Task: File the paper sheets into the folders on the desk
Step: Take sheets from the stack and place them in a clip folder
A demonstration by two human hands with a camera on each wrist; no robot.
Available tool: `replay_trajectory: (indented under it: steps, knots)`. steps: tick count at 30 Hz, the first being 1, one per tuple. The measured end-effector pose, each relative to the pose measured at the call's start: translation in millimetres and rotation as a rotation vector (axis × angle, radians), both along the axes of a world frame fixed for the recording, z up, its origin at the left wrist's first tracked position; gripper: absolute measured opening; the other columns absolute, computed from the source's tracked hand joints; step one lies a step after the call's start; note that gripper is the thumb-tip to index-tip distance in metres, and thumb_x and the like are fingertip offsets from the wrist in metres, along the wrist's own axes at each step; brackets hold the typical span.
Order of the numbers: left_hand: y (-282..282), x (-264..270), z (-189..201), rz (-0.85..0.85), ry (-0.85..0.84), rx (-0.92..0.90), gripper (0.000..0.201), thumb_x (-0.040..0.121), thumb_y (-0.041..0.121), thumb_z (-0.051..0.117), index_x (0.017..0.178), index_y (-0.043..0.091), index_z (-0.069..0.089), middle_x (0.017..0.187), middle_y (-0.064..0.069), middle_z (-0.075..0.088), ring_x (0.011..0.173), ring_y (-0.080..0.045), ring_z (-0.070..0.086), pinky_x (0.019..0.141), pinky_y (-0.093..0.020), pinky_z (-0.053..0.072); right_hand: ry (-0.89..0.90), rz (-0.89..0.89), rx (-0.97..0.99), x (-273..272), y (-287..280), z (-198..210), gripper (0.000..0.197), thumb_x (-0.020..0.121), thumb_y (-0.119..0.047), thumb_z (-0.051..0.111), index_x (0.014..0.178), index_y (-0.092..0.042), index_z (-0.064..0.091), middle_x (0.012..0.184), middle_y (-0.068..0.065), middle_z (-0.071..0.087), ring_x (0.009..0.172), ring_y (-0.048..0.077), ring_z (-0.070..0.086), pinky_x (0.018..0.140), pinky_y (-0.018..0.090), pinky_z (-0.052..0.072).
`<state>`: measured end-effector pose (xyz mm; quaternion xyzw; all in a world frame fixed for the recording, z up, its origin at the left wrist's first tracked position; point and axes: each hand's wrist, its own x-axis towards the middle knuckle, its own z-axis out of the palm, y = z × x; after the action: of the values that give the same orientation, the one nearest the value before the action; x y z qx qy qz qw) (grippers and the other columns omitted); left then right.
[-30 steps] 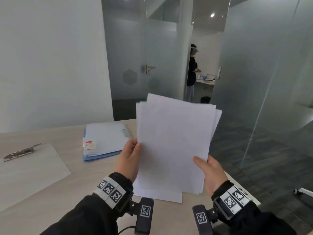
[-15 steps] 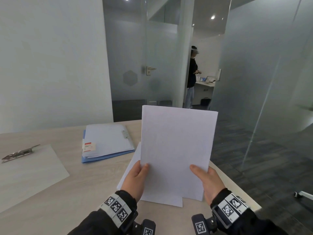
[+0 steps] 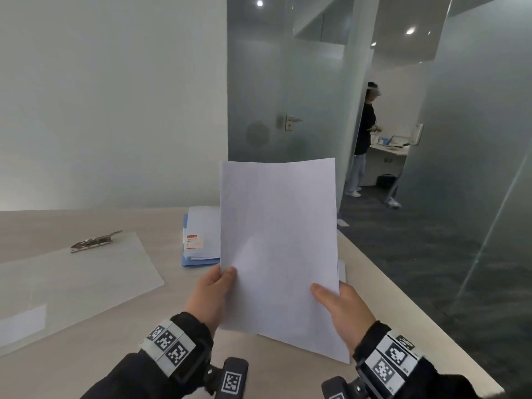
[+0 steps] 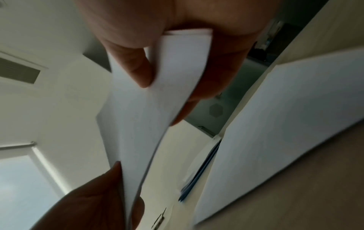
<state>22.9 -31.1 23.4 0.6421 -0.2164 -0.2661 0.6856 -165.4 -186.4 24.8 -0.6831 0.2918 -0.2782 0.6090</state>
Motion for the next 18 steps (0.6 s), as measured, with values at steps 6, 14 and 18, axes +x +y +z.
replay_trajectory:
  steps: [6, 14, 18]
  knots:
    - [76.6, 62.7, 9.5, -0.087, 0.018, 0.284, 0.039, 0.098, 0.044, 0.045, 0.11, 0.016, 0.069, 0.115, -0.004, 0.073, 0.104, -0.022, 0.068, 0.085, -0.035, 0.047, 0.044, 0.11, 0.026, 50.8, 27.8, -7.4, 0.018, 0.098, -0.017, 0.056, 0.104, -0.02, 0.072, 0.1, -0.006, 0.078, 0.095, 0.01, 0.072, 0.082, 0.025, 0.053]
    - [181.2, 162.1, 10.9, 0.397, -0.15, 0.742, 0.047, 0.104, 0.015, 0.035, 0.149, 0.005, 0.029, 0.158, -0.012, 0.028, 0.144, -0.023, 0.032, 0.112, -0.026, 0.022, 0.028, 0.168, 0.111, 98.1, 54.9, -16.4, 0.018, 0.096, -0.009, 0.057, 0.105, -0.013, 0.071, 0.097, 0.002, 0.079, 0.091, 0.022, 0.075, 0.085, 0.04, 0.056]
    - [208.1, 165.7, -0.4, 0.21, -0.32, 0.988, 0.048, 0.104, 0.018, 0.032, 0.151, 0.012, 0.025, 0.161, -0.009, 0.02, 0.148, -0.024, 0.022, 0.112, -0.024, 0.027, 0.014, 0.21, 0.141, 118.1, 73.5, -15.2, 0.017, 0.096, -0.009, 0.056, 0.104, -0.01, 0.071, 0.094, 0.006, 0.079, 0.088, 0.026, 0.075, 0.077, 0.038, 0.056]
